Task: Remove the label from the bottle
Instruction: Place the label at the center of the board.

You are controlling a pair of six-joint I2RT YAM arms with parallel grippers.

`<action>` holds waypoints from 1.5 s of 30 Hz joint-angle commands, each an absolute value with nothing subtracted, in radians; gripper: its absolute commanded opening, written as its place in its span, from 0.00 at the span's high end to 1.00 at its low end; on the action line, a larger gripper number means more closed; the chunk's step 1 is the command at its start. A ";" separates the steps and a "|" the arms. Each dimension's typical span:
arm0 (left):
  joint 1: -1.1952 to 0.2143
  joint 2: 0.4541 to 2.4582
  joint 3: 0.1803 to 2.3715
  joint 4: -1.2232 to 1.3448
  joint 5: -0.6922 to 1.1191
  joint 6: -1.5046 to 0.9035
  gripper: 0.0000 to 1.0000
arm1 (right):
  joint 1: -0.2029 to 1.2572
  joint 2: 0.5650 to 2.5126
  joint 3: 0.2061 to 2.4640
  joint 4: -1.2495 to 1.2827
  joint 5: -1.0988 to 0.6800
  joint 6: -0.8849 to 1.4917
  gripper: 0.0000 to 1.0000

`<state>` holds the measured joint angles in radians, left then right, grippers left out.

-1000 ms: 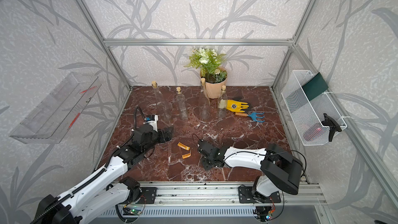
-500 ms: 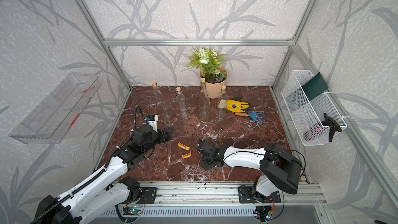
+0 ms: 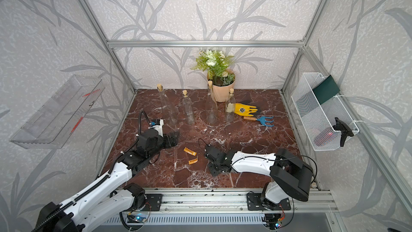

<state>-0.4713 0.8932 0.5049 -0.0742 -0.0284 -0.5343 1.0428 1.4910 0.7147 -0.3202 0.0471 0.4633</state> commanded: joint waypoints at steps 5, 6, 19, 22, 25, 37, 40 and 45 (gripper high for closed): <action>-0.474 0.876 0.492 -0.060 -0.049 -0.539 0.14 | 1.051 1.439 0.769 -0.388 0.086 0.431 0.70; -0.474 0.876 0.492 -0.061 -0.048 -0.539 0.14 | 1.051 1.437 0.771 -0.392 0.087 0.430 0.69; -0.475 0.864 0.498 -0.073 -0.057 -0.529 0.14 | 1.051 1.398 0.774 -0.401 0.108 0.425 0.70; -0.475 0.857 0.502 -0.089 -0.065 -0.522 0.14 | 1.051 1.382 0.774 -0.387 0.127 0.403 0.69; -0.475 0.840 0.504 -0.104 -0.077 -0.518 0.14 | 1.050 1.353 0.766 -0.371 0.162 0.379 0.69; -0.475 0.767 0.546 -0.205 -0.116 -0.470 0.13 | 1.049 1.237 0.698 -0.238 0.309 0.297 0.66; -0.474 0.751 0.555 -0.226 -0.126 -0.454 0.13 | 1.046 1.227 0.692 -0.216 0.324 0.274 0.65; -0.474 0.732 0.573 -0.271 -0.112 -0.418 0.13 | 1.046 1.199 0.677 -0.201 0.346 0.212 0.61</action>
<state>-0.4713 0.7486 0.5320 -0.2253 -0.1017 -0.4511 1.0431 1.2308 0.6975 -0.2283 0.3065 0.2642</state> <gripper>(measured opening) 0.871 0.382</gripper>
